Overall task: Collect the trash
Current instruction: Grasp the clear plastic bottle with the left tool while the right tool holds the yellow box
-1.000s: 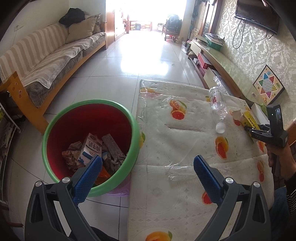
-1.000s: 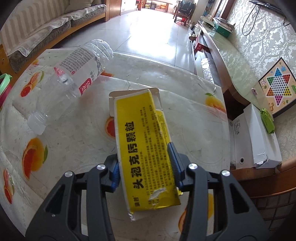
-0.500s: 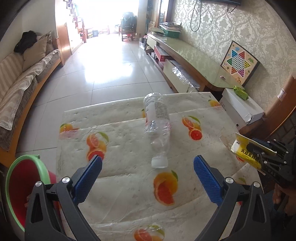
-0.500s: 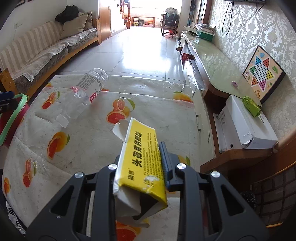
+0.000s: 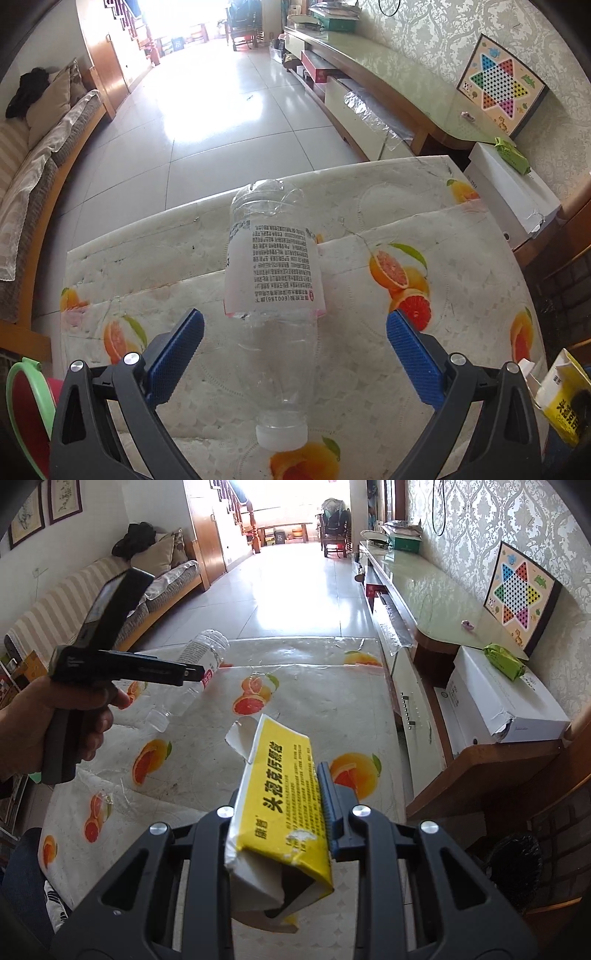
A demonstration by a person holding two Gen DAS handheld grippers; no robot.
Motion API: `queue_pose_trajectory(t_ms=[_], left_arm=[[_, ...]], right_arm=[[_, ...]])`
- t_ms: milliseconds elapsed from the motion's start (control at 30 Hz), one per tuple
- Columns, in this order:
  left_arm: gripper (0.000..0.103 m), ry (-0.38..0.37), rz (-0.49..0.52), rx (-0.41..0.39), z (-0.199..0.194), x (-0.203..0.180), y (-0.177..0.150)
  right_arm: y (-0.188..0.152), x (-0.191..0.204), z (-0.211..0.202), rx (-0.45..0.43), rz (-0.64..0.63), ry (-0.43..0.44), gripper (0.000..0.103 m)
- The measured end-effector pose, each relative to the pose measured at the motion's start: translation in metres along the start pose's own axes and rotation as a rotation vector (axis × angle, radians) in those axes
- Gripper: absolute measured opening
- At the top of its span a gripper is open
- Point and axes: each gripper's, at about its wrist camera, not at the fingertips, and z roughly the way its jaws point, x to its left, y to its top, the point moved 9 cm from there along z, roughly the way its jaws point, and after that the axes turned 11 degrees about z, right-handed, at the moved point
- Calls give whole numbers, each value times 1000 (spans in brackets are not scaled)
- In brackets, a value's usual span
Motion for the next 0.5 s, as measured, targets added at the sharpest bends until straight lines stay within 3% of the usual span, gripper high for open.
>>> queue_pose_trajectory(t_ms=[133, 200, 300, 333, 500], left_arm=[[93, 3, -39, 40, 17, 10, -3], [87, -9, -71, 50, 22, 14, -5], [71, -28, -94, 61, 28, 16, -6], [58, -42, -106, 76, 32, 16, -9], [54, -39, -104, 56, 28, 14, -13]], right_arm=[[-8, -1, -4, 3, 9, 12, 26], [-12, -3, -5, 5, 13, 10, 26], [-16, -6, -6, 10, 24, 11, 26], [-17, -6, -6, 11, 27, 12, 26], [-18, -4, -9, 9, 21, 11, 26]])
